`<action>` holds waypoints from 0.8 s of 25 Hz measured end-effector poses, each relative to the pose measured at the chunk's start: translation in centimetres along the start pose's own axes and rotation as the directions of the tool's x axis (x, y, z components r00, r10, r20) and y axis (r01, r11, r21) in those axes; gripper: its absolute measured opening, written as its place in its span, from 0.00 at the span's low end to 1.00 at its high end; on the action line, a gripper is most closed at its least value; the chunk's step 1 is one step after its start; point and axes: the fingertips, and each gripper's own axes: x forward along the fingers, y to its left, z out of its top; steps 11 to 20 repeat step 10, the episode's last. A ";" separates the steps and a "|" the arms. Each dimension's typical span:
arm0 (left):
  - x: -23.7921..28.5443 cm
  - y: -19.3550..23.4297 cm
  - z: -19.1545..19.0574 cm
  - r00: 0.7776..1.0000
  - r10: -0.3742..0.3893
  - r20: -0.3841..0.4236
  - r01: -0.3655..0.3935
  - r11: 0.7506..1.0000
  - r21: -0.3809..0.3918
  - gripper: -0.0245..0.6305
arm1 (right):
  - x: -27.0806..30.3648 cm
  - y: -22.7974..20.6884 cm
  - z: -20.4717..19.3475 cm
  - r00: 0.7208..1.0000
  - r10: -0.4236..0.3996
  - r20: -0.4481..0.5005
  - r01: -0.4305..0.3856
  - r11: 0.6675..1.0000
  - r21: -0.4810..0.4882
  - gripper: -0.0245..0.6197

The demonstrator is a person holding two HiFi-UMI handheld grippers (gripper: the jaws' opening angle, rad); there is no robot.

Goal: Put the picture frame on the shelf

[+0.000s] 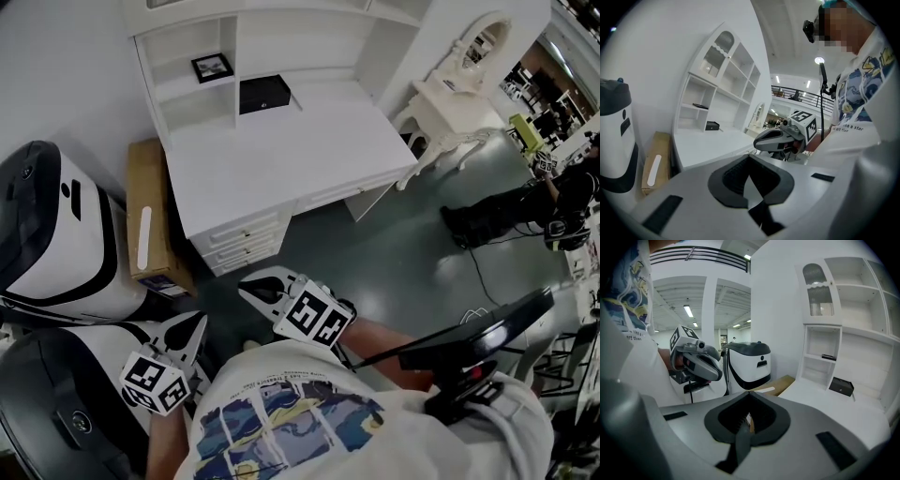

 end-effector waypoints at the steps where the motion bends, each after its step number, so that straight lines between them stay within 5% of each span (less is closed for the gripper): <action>1: 0.0 0.1 0.0 1.000 0.000 0.000 0.000 1.000 -0.001 0.06 | 0.1 0.0 0.1 1.000 0.001 0.001 -0.001 1.000 0.000 0.08; 20: 0.3 1.0 0.0 1.000 0.009 -0.001 -0.009 1.000 -0.014 0.06 | 0.9 -0.5 0.2 1.000 0.016 0.000 -0.016 1.000 -0.002 0.08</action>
